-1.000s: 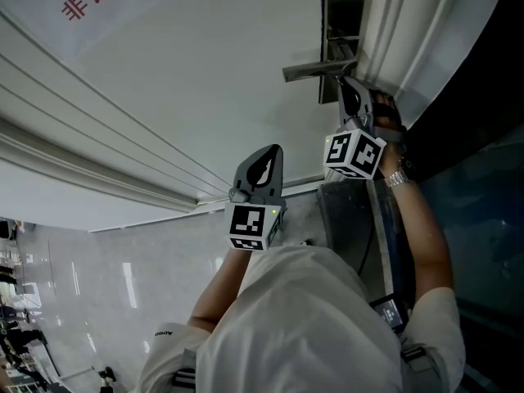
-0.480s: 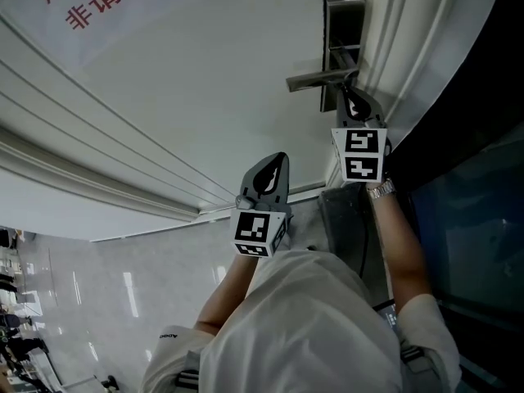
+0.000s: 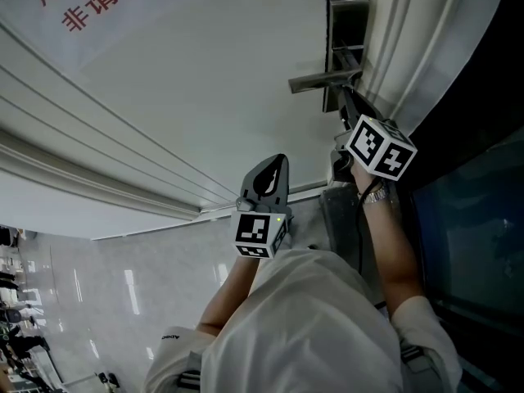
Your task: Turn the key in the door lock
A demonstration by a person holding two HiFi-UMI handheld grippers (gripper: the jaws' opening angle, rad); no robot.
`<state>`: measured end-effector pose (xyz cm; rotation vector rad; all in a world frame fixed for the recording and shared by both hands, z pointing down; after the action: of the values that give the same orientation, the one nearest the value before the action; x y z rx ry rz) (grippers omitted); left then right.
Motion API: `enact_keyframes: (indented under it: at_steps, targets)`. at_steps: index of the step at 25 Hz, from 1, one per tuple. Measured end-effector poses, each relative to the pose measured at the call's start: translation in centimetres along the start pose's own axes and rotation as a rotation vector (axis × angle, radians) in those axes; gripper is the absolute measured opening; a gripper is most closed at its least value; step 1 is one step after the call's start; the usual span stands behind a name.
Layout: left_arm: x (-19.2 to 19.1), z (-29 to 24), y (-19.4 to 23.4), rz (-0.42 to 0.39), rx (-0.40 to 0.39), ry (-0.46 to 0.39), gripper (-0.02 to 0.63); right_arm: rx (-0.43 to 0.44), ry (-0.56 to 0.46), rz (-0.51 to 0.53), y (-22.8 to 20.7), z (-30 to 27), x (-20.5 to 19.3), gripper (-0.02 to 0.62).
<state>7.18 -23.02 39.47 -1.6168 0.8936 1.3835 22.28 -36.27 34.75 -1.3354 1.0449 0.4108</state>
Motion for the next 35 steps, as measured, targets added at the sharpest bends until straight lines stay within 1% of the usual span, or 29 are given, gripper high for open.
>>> enact_keyframes:
  at_steps: [4, 7, 8, 15, 16, 17, 19, 22, 23, 24, 27, 29, 31, 35]
  targets:
    - [0.2, 0.0, 0.1, 0.000, 0.002, -0.005, 0.008, 0.030, -0.006, -0.271, -0.2, 0.1, -0.1, 0.012]
    - [0.1, 0.0, 0.3, 0.001, 0.011, -0.005, 0.009, 0.062, -0.013, -0.496, -0.4, 0.0, -0.1, 0.011]
    - [0.1, 0.0, 0.4, 0.002, 0.014, -0.004, 0.009, 0.070, -0.016, -0.554, -0.4, 0.0, 0.0, 0.012]
    - [-0.4, 0.4, 0.6, 0.009, 0.018, 0.004, 0.008, 0.092, -0.033, -0.797, -0.6, 0.2, -0.3, 0.018]
    - [-0.5, 0.4, 0.6, 0.010, 0.019, 0.004, 0.009, 0.095, -0.034, -0.814, -0.6, 0.2, -0.3, 0.020]
    - [-0.6, 0.4, 0.7, 0.012, 0.020, 0.004, 0.008, 0.097, -0.033, -0.810, -0.6, 0.2, -0.2, 0.021]
    - [-0.6, 0.5, 0.9, 0.014, 0.020, 0.003, 0.009, 0.109, -0.025, -0.742, -0.5, 0.1, -0.2, 0.021]
    - [-0.7, 0.4, 0.9, 0.013, 0.013, 0.003, 0.008, 0.137, 0.015, -0.595, -0.3, 0.1, -0.5, 0.026]
    - [-0.6, 0.4, 0.9, 0.012, 0.010, 0.002, 0.009, 0.144, 0.034, -0.540, -0.2, 0.2, -0.7, 0.052]
    - [-0.6, 0.3, 0.8, 0.012, 0.007, 0.001, 0.009, 0.147, 0.052, -0.480, -0.2, 0.2, -1.0, 0.091]
    - [-0.4, 0.0, 0.5, 0.009, -0.008, -0.009, 0.009, 0.125, 0.077, -0.263, -0.1, 0.6, -1.3, 0.132]
    - [-0.4, -0.1, 0.3, 0.007, -0.019, -0.009, 0.009, 0.085, 0.078, -0.068, 0.1, 0.9, -1.3, 0.135]
    - [-0.3, -0.3, 0.1, 0.007, -0.027, -0.013, 0.009, 0.044, 0.079, 0.157, 0.4, 1.2, -1.1, 0.137]
    - [-0.1, -0.4, -0.1, 0.005, -0.037, -0.022, 0.009, -0.040, 0.099, 0.662, 0.9, 1.2, -1.1, 0.160]
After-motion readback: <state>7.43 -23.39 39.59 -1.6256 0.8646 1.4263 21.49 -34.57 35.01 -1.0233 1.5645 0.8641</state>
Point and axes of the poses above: the fingertips, and each gripper's own axes: z backward along the fingers, y to its left, x out of its top, the point moved 2 cm from there along z, backward along the fingers, and after that the axes turned 9 degrees about -z, right-handed, at the moved point
